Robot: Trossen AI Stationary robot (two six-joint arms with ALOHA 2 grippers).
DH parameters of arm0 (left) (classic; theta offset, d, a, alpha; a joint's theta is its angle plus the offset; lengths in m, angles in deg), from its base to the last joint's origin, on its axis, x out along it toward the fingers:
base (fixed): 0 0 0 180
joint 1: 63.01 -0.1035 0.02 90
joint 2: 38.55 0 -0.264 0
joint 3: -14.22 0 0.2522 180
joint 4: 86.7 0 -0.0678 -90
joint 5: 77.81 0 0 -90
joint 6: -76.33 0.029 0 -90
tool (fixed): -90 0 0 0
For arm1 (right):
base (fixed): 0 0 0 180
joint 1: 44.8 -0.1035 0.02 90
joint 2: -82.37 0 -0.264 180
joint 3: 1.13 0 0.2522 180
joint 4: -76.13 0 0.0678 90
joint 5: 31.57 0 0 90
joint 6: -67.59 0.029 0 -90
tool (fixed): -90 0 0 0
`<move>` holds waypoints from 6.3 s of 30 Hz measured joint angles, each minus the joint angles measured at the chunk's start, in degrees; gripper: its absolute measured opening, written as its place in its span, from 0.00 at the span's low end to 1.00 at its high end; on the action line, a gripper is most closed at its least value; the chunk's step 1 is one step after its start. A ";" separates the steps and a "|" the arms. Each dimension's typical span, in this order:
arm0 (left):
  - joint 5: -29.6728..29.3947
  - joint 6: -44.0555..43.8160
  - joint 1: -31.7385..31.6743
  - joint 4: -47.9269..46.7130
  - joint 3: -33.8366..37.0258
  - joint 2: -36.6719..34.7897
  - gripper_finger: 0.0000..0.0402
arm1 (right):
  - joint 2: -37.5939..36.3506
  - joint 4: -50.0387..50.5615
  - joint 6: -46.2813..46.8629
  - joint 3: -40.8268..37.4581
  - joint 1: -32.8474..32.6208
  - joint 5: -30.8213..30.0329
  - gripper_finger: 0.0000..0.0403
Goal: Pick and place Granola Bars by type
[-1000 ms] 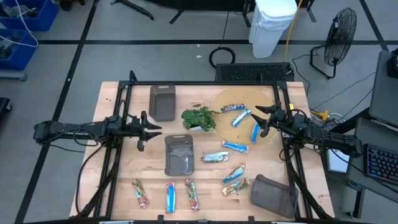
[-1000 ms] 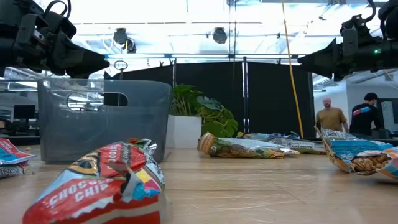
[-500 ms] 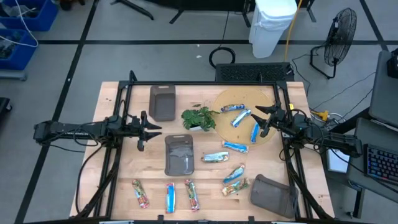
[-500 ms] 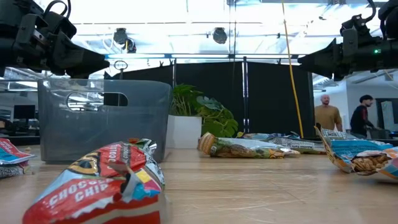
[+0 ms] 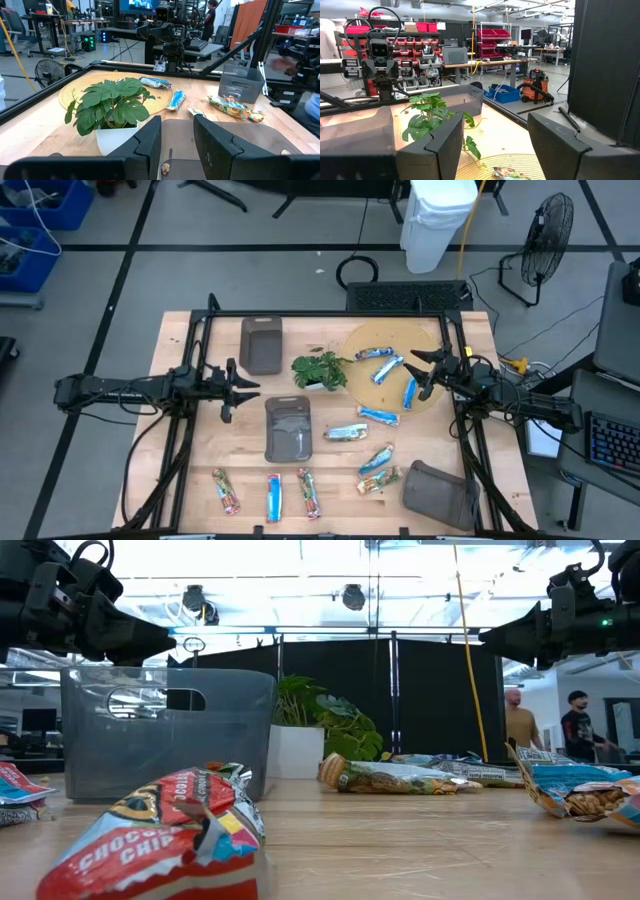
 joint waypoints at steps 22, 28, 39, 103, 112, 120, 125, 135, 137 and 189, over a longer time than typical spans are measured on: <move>0.02 0.02 0.00 0.01 0.00 -0.01 0.29 | 0.00 0.02 0.01 0.00 0.00 0.00 0.52; 0.02 0.02 0.00 0.00 0.00 0.00 0.29 | 0.00 0.01 -0.01 -0.01 0.00 -0.02 0.52; 0.02 0.01 -0.01 0.02 0.00 -0.01 0.29 | 0.00 0.01 -0.01 0.00 0.00 -0.01 0.52; 0.00 0.02 -0.02 0.02 -0.02 -0.02 0.29 | 0.00 0.00 0.00 0.00 0.02 -0.02 0.52; 0.00 0.00 0.00 0.02 0.00 -0.01 0.29 | 0.00 0.00 0.00 -0.01 0.02 0.00 0.52; 0.00 0.01 0.00 0.02 0.00 -0.01 0.29 | 0.00 0.01 -0.01 -0.01 0.02 -0.02 0.52; 0.02 0.02 -0.01 0.01 0.00 0.00 0.29 | 0.00 0.02 -0.01 0.00 0.02 0.00 0.52; 0.02 0.02 -0.01 0.01 -0.01 0.00 0.29 | 0.00 0.00 -8.90 -0.02 0.01 -0.11 0.52; 0.01 0.00 -0.02 0.01 -0.01 0.00 0.29 | 0.00 0.00 -12.75 -0.02 0.02 -0.10 0.52; -0.07 -1.75 -0.01 -4.05 0.00 0.00 0.29 | 30.04 44.41 38.85 29.55 -0.07 -1.29 0.45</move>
